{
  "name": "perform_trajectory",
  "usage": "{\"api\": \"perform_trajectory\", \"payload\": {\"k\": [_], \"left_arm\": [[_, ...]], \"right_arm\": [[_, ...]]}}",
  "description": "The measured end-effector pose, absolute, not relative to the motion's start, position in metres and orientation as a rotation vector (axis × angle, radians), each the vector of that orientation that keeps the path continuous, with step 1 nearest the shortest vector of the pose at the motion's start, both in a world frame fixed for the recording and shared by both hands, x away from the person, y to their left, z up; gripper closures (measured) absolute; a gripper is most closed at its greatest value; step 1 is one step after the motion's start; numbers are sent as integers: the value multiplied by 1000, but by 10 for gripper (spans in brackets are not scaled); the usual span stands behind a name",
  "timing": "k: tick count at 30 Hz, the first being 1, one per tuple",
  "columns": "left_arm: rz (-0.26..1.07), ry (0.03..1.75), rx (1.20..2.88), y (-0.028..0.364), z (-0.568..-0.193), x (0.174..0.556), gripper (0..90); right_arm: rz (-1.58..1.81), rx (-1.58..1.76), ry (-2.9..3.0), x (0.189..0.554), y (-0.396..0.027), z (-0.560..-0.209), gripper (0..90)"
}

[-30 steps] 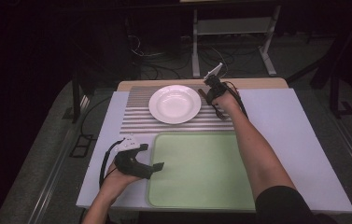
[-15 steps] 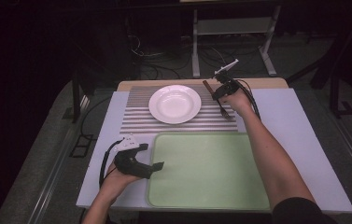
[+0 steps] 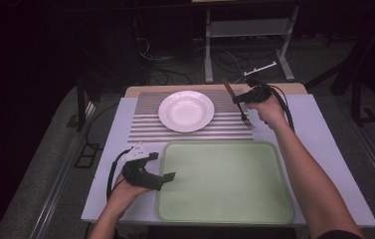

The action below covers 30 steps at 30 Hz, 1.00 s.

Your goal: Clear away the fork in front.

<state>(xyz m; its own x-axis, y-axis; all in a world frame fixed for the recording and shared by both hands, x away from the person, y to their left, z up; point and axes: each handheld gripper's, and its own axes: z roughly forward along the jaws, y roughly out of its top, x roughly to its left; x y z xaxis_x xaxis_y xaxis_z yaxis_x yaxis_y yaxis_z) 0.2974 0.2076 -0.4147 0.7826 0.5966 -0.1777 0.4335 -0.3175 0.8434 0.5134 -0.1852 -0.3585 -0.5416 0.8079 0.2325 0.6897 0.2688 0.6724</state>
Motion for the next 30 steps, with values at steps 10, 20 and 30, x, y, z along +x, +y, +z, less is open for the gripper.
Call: {"api": "perform_trajectory", "payload": {"k": [10, 20, 30], "left_arm": [[208, 772, 1961, 207, -414, 297, 0], [212, 768, 1964, 204, -414, 297, 0], [225, 783, 1944, 203, -414, 297, 0]], "right_arm": [[1256, 1273, 2372, 464, -202, -340, 767], [1305, 1139, 2407, 409, -207, -340, 768], [1384, 1075, 2428, 363, -211, -356, 768]]}}
